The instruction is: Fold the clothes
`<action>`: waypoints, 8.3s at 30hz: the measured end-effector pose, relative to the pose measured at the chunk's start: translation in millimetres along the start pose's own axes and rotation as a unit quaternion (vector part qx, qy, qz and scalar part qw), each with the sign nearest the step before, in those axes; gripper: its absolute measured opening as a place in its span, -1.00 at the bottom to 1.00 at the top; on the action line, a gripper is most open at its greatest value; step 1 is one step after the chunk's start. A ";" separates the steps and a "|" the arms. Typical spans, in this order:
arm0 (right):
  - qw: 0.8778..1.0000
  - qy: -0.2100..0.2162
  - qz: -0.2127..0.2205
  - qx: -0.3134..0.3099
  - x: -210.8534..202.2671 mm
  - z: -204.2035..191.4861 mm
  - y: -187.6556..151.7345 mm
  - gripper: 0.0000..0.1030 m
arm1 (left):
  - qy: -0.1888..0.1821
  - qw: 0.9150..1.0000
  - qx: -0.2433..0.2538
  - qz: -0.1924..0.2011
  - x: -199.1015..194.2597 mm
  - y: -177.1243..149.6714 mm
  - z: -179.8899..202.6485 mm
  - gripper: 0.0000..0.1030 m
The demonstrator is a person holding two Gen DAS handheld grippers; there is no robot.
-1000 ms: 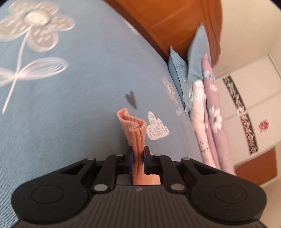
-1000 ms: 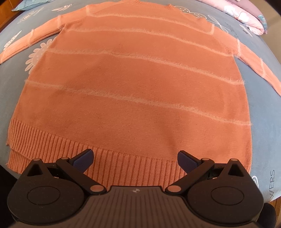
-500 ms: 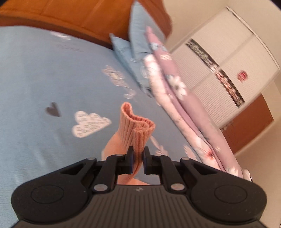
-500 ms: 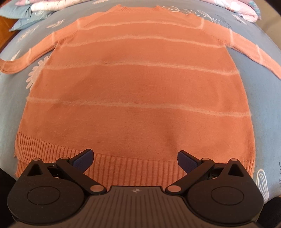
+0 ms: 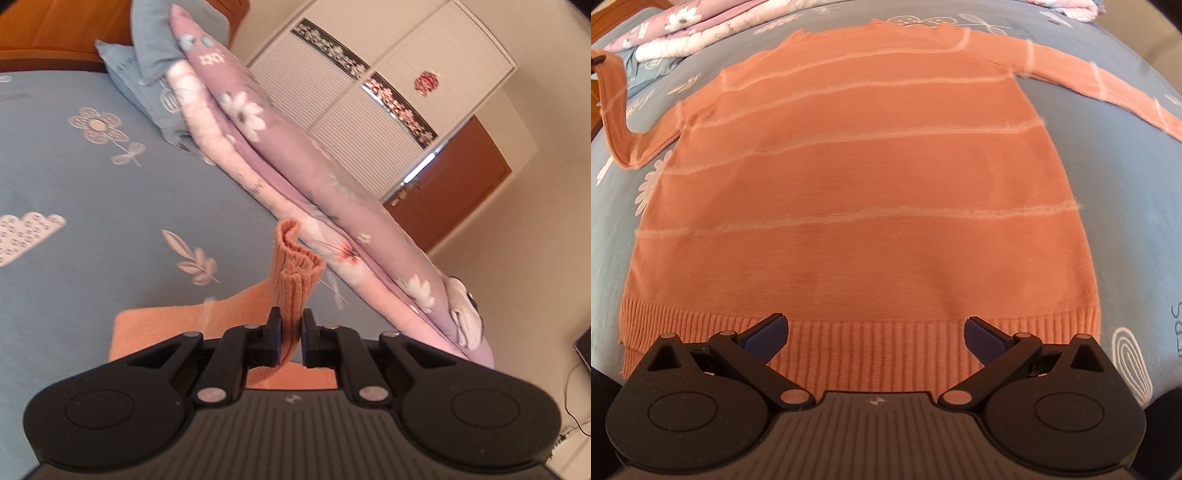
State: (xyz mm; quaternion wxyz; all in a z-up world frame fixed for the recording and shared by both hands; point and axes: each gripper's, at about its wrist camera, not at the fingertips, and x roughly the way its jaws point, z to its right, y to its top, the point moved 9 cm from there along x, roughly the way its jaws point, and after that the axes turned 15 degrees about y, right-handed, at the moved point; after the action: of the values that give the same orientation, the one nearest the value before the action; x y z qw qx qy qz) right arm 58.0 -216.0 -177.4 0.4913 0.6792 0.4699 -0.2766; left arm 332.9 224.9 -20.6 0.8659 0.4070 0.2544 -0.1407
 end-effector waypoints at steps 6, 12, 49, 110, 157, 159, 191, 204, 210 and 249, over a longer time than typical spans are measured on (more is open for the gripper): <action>1.000 0.002 0.008 0.013 -3.9 11.5 -0.9 1.00 | -0.048 0.998 0.028 -0.018 8.0 -18.9 69.4 -0.85; 0.999 0.000 0.017 0.028 -9.7 22.0 -2.8 1.00 | -0.099 0.993 0.051 -0.042 19.1 -51.3 137.0 -0.85; 0.991 0.002 0.117 0.071 -56.5 100.8 78.9 1.00 | -0.122 0.918 0.346 -0.147 81.6 -282.7 240.8 0.46; 0.986 0.046 0.142 0.068 82.8 112.4 300.8 -0.70 | 0.102 0.929 0.355 -0.025 103.3 -206.8 25.8 0.51; 0.967 0.078 0.191 0.152 63.9 98.7 297.2 -0.39 | -0.010 0.949 0.305 -0.078 67.5 -212.3 30.5 0.65; 0.967 0.093 0.209 0.110 49.6 75.2 305.9 -0.35 | -0.043 0.952 0.296 -0.062 52.8 -201.7 40.7 0.65; 0.969 0.171 0.147 0.097 90.4 44.6 283.5 -0.09 | -0.028 0.941 0.334 -0.051 103.4 -179.0 50.4 0.74; 0.966 0.188 0.012 -0.175 185.2 -129.4 288.9 -0.48 | -0.002 0.956 0.276 -0.099 110.6 -185.6 24.1 0.75; 0.958 0.169 0.016 -0.230 173.9 -150.4 298.9 -0.50 | -0.014 0.952 0.295 -0.080 95.8 -181.7 30.8 0.75; 0.915 0.202 -0.084 -0.338 267.1 -257.2 307.1 -0.82 | -0.046 0.942 0.310 -0.118 38.4 -214.0 -7.4 0.88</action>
State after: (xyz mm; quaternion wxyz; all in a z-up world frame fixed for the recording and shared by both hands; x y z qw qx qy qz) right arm 423.6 97.2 -182.4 0.5610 0.4717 0.6803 0.0014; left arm 266.0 94.7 -181.5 0.6846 0.6157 0.2042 -0.3324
